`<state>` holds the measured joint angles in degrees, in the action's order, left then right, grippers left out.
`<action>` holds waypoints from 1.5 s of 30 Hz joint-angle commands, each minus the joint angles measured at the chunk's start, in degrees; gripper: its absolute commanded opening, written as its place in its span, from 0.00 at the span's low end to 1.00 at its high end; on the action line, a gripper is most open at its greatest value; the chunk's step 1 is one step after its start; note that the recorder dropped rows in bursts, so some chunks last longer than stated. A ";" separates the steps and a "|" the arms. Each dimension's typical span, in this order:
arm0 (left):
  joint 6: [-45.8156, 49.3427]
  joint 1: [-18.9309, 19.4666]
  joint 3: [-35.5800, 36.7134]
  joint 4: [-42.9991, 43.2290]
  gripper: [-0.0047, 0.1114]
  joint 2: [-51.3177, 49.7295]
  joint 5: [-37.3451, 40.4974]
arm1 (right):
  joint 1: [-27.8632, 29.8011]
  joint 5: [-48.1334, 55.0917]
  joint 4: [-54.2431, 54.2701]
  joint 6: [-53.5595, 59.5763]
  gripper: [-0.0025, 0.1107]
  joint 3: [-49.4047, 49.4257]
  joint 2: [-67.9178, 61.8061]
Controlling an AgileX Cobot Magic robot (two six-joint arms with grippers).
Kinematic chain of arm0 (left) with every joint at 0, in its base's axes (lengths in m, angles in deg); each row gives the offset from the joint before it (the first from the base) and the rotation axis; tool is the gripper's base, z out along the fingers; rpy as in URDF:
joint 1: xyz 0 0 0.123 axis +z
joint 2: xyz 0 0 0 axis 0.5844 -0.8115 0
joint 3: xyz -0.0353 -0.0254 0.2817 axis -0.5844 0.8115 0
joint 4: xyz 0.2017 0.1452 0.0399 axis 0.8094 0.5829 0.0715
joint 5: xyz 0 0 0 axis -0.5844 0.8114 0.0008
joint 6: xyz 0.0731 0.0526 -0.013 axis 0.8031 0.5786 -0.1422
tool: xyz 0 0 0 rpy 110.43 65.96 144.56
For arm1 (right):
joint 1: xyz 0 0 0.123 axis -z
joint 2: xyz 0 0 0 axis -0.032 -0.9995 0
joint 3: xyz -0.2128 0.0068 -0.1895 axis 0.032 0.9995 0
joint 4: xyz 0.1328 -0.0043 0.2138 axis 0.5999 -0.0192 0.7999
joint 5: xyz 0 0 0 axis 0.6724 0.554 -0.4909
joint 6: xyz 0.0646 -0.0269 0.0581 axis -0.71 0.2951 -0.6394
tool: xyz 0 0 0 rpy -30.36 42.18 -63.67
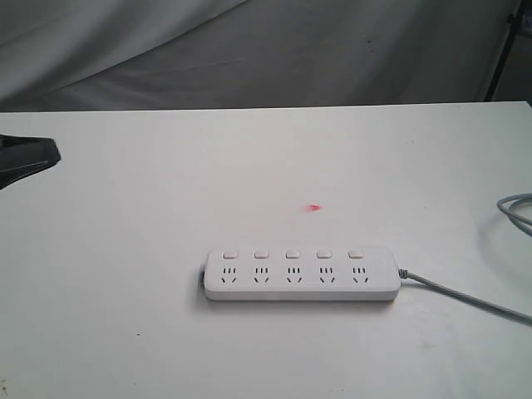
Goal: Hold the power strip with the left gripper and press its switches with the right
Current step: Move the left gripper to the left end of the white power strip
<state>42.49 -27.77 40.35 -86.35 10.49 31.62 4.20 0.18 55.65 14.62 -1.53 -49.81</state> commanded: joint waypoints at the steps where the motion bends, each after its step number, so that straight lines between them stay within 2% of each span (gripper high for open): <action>1: 29.34 0.05 -0.40 -4.41 0.04 0.00 15.54 | -0.30 -0.07 -0.01 -0.06 0.23 0.21 0.36; 4: 43.27 0.05 -0.40 -3.83 0.04 0.00 24.75 | -0.30 -0.07 -0.01 -0.06 0.23 0.21 0.36; 7: 54.85 0.05 -0.40 -1.73 0.04 0.00 26.07 | -0.30 -0.07 -0.01 -0.06 0.23 0.21 0.36; 10: 54.85 0.05 -0.40 -1.33 0.04 0.00 26.00 | -0.30 -0.07 -0.01 -0.06 0.23 0.21 0.36; 24: 54.85 0.05 -0.40 -0.90 0.04 0.00 -4.30 | -0.30 -0.07 -0.01 -0.06 0.23 0.21 0.36; 34: 54.85 0.05 -0.40 -4.31 0.04 0.00 -2.67 | -0.30 -0.07 -0.01 -0.06 0.23 0.21 0.36; 36: 54.85 0.05 -2.20 -0.82 0.04 -1.38 -3.22 | -0.30 -0.07 -0.01 -0.06 0.23 0.21 0.36; 39: 54.85 0.05 -8.20 9.32 0.04 -8.22 -2.10 | -0.30 -0.07 -0.01 -0.06 0.23 0.21 0.36; 45: 54.85 0.05 -21.54 24.18 0.04 -24.54 9.55 | -0.30 -0.07 -0.01 -0.06 0.23 0.21 0.36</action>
<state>97.26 -27.77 22.25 -66.06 -9.64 36.36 4.20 0.18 55.65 14.62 -1.53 -49.81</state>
